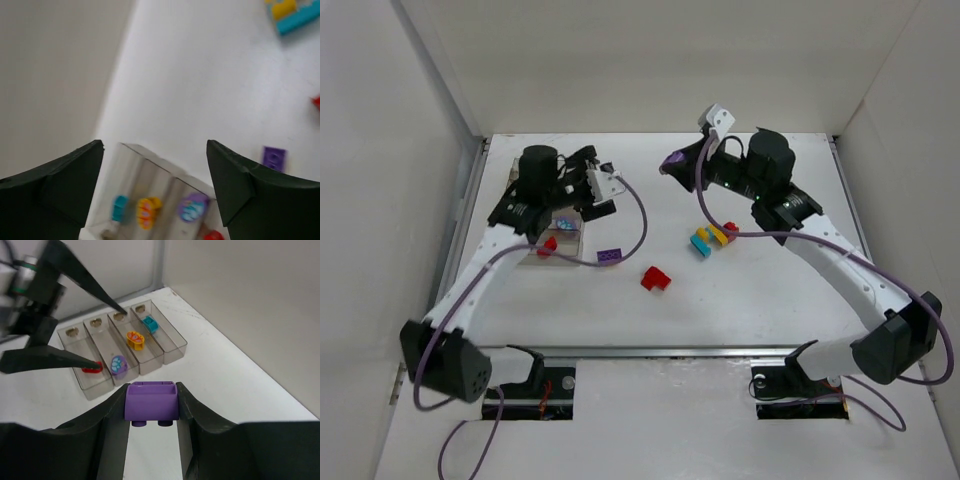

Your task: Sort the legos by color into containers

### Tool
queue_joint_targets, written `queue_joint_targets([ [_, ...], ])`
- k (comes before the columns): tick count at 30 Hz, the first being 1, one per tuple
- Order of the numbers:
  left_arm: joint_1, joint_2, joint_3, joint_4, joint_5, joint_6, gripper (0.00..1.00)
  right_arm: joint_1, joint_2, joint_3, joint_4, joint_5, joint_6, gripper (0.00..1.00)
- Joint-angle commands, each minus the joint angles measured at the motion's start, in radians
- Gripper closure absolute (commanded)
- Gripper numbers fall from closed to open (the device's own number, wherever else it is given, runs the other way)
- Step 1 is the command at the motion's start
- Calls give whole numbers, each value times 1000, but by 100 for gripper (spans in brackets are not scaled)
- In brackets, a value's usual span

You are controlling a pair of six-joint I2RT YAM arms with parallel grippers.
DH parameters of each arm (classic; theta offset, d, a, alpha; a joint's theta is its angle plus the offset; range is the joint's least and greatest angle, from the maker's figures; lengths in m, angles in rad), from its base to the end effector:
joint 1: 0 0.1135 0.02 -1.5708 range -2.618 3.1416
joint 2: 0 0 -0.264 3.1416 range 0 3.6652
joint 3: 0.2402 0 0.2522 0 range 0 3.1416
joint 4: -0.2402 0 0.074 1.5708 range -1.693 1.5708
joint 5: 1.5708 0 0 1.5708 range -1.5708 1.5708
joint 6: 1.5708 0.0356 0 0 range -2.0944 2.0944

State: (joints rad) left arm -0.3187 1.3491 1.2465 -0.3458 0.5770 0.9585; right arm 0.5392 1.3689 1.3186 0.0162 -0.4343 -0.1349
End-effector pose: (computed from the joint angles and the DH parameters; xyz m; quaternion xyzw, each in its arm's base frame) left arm 0.2839 -0.1141 0.3606 0.6054 0.5614 -0.0682 0.5601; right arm 0.2677 0.1776 0.4161 -0.3735 0.6132 0.2880 0.6337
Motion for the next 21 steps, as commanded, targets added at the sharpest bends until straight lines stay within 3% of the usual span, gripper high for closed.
queue_joint_targets([
  [1, -39, -205, -141, 403, -37, 110, 17, 1, -34, 82, 65, 25, 107, 100],
  [2, -49, -244, -197, 595, -37, 140, 13, 1, -25, 103, 65, 25, 127, 100],
  [4, -94, -312, -298, 717, -16, 190, 9, 1, -16, 113, 93, -4, 193, 100],
  [15, -249, -292, -279, 817, -94, 190, 9, 102, 42, 132, 180, -61, 245, 100],
  [19, -270, -283, -268, 817, -115, 180, 16, 123, 68, 133, 200, -73, 264, 100],
  [21, -270, -274, -259, 817, -124, 169, 32, 123, 78, 133, 214, -73, 273, 100],
])
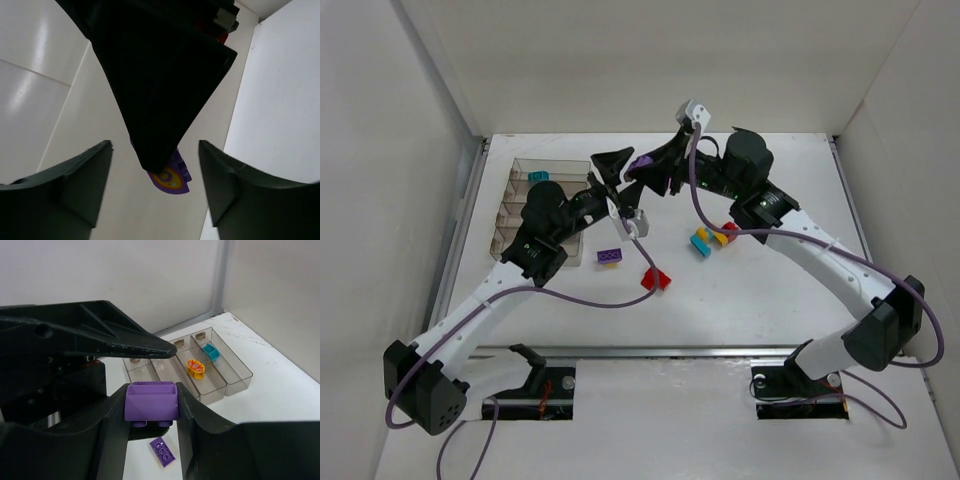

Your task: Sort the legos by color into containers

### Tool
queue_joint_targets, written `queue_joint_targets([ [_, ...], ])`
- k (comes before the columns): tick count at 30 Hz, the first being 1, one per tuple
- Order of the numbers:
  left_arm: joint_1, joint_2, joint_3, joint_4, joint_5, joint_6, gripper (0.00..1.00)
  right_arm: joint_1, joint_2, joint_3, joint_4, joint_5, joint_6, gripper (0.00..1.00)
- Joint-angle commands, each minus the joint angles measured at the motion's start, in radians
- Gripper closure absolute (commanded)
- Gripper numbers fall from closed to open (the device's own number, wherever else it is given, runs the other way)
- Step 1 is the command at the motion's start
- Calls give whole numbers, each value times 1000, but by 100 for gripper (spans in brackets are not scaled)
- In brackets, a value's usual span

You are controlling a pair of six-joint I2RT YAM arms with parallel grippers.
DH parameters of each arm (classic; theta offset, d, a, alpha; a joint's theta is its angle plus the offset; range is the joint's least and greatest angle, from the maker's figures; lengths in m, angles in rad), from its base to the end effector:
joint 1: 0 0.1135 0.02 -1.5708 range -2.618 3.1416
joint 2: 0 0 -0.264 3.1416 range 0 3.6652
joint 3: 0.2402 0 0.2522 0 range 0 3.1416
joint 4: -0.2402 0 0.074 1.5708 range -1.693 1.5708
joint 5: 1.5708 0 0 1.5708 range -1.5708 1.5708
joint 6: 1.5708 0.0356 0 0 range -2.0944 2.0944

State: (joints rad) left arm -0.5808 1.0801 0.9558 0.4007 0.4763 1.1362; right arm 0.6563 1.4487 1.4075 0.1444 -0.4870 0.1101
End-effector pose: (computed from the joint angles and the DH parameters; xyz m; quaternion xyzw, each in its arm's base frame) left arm 0.1982 -0.1496 0.4043 0.5665 0.2405 0.0757 0.7846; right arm 0.2592 0.2206 0.4363 -0.3477 0.5776 0.4192 0.6081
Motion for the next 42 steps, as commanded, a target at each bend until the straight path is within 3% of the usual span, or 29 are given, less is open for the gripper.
queue_joint_targets([
  [1, -8, -5, 32, 70, -24, -9, 38, 6, -2, 44, 86, -21, 28, 100],
  [8, -8, -14, 32, 70, -24, -18, 85, 6, 18, 33, 86, -47, 28, 100],
  [12, -8, -14, 32, 70, -56, -42, 100, 6, 18, 33, 86, -58, 28, 100],
  [14, -8, -14, 32, 70, -68, -55, 100, 6, 18, 33, 86, -70, 28, 70],
  [15, -8, -5, 44, 52, -79, -64, 100, 6, 18, 33, 86, -70, 28, 50],
  [16, -8, -5, 44, 17, -79, -78, 100, 6, 18, 33, 86, -70, 37, 15],
  [17, -8, -5, 55, -20, -109, -96, 100, 6, 7, 18, 86, -17, 37, 0],
  [20, 27, 4, 75, -92, -145, -214, 100, 6, -37, -19, 86, 112, 56, 0],
  [24, 168, 66, 93, -232, -206, -442, 100, -21, -94, -94, 74, 388, 144, 0],
  [25, 250, 107, 103, -273, -185, -482, 100, -50, -103, -105, 57, 457, 160, 0],
  [28, 361, 184, 129, -430, -96, -549, 100, -79, -128, -119, 12, 534, 174, 0],
  [36, 581, 464, 176, -585, -78, -618, 100, -89, -137, -160, -20, 535, 145, 0],
  [42, 613, 531, 185, -560, -87, -509, 100, -89, -146, -180, -29, 525, 135, 0],
])
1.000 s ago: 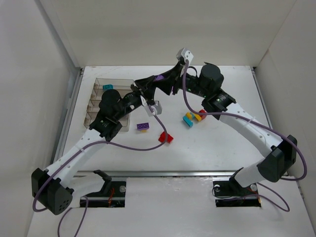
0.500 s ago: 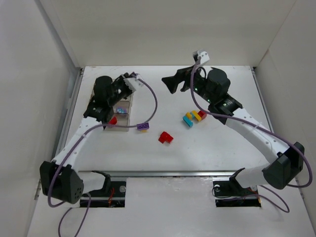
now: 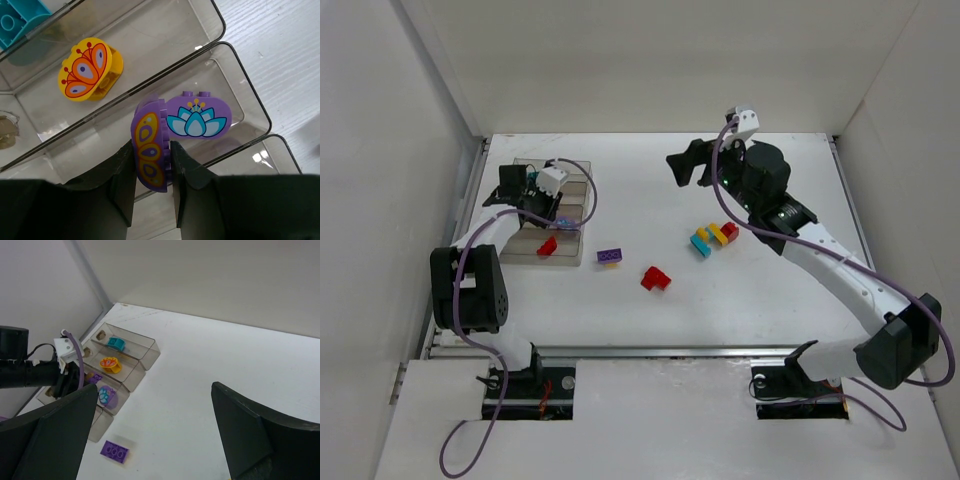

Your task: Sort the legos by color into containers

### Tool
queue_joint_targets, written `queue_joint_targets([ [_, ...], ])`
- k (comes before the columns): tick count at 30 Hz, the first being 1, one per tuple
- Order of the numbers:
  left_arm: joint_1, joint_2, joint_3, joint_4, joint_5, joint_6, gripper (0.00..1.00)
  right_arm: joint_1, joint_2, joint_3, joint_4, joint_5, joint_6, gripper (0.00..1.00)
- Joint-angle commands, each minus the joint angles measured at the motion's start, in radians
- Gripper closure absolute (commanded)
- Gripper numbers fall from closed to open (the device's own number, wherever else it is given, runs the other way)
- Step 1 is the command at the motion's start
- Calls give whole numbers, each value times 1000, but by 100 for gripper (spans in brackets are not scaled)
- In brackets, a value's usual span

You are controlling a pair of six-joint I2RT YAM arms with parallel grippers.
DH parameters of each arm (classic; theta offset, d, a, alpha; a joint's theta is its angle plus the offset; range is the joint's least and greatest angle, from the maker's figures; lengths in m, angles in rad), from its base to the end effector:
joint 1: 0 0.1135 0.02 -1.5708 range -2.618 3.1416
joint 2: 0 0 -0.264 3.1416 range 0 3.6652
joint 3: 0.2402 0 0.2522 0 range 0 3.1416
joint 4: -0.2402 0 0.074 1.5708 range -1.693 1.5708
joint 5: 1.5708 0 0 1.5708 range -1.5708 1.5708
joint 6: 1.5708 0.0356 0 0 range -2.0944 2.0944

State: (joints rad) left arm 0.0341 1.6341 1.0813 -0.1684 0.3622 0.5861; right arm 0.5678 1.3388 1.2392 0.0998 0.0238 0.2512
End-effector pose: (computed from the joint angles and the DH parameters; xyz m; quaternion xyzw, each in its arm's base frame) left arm 0.3575 -0.0004 0.2286 0.3157 0.8421 -0.0326 0.4361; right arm 0.2691 0.1706 0.4058 -0.1031 0.6995 0.2738 0.6520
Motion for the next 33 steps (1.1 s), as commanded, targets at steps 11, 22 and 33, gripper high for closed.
queue_joint_targets([
  [11, -2, -14, 49, 0, 40, 81, 43, 0, -36, -1, 15, 5, -15, 0],
  [22, -57, -147, 170, -123, 259, 223, 35, 0, 0, 29, 15, -61, -53, 0],
  [33, -414, -47, 143, -637, 258, 684, 25, 0, -20, 11, 15, -42, -73, 0],
])
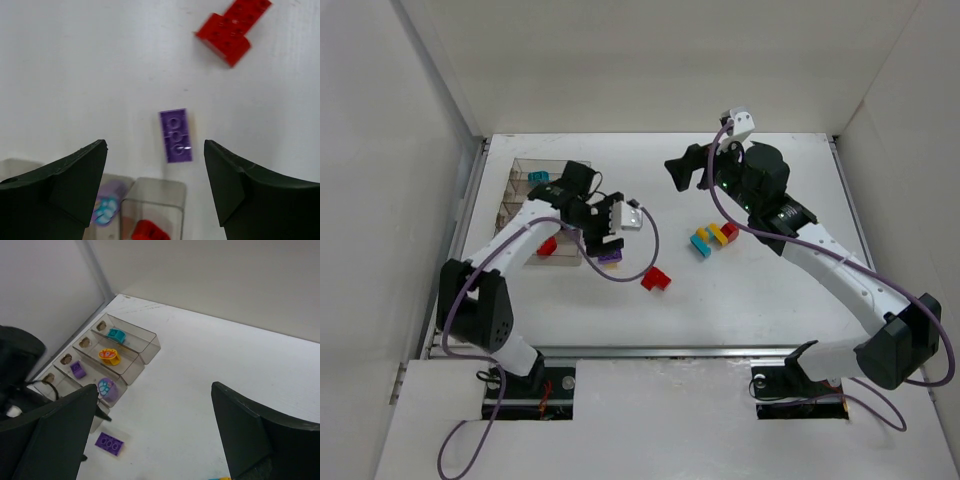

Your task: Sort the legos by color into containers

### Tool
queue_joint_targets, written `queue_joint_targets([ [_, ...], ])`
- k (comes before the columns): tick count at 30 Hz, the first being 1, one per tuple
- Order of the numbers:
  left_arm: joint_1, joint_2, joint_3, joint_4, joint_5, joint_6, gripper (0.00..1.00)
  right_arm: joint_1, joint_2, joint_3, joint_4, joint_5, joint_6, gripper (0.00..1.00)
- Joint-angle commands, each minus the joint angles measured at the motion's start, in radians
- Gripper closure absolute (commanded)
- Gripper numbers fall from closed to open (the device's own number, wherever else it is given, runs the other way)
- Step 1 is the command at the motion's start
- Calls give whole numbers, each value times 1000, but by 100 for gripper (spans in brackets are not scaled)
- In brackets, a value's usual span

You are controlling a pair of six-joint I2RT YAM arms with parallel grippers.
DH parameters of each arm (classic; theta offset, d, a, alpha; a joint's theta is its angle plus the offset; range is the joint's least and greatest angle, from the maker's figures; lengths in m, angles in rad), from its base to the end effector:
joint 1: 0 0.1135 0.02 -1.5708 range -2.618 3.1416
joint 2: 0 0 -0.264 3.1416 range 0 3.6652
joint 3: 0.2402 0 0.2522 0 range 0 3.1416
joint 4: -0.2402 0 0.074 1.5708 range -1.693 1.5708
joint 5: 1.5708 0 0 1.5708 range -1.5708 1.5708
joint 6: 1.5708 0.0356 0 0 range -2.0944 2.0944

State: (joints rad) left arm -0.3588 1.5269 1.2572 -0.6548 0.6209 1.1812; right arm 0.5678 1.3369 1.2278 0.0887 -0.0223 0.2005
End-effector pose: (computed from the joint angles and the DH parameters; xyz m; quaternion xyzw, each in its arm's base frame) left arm 0.2947 -0.1326 0.2876 0.6982 0.5807 -0.1447 0.3930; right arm 0.2680 0.1719 0.4010 -0.1381 0.7008 0.2697 0.6458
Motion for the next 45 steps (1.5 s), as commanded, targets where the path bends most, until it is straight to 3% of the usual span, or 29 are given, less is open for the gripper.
queue_joint_targets([
  [1, -22, 76, -33, -151, -1, 89, 26, 0, -27, 12, 26, 4, -23, 0],
  [16, -32, 239, -21, -40, -70, -9, 34, 0, -88, -30, 6, 54, -41, 0],
  [25, -32, 239, -41, 69, -102, -95, 76, 0, -88, -30, 6, 45, -41, 0],
  [26, -32, 239, -41, 69, -102, -95, 77, 0, -88, -30, 6, 45, -41, 0],
  [32, -32, 239, -70, 60, -102, -95, 73, 0, -88, -30, 6, 56, -50, 0],
  [33, -32, 239, -82, 60, -102, -95, 65, 0, -88, -30, 6, 56, -50, 0],
  [36, -32, 239, -91, 60, -102, -104, 57, 0, -88, -30, 6, 56, -50, 0],
  [40, -32, 239, -91, 69, -102, -104, 58, 0, -88, -30, 6, 56, -50, 0],
  [41, -32, 239, -91, 69, -102, -117, 62, 0, -88, -30, 6, 56, -50, 0],
  [42, -32, 239, -82, 78, -102, -129, 75, 0, -88, -30, 6, 56, -50, 0],
  [45, -32, 239, -55, 78, -90, -155, 98, 0, -88, -30, 6, 56, -59, 0],
])
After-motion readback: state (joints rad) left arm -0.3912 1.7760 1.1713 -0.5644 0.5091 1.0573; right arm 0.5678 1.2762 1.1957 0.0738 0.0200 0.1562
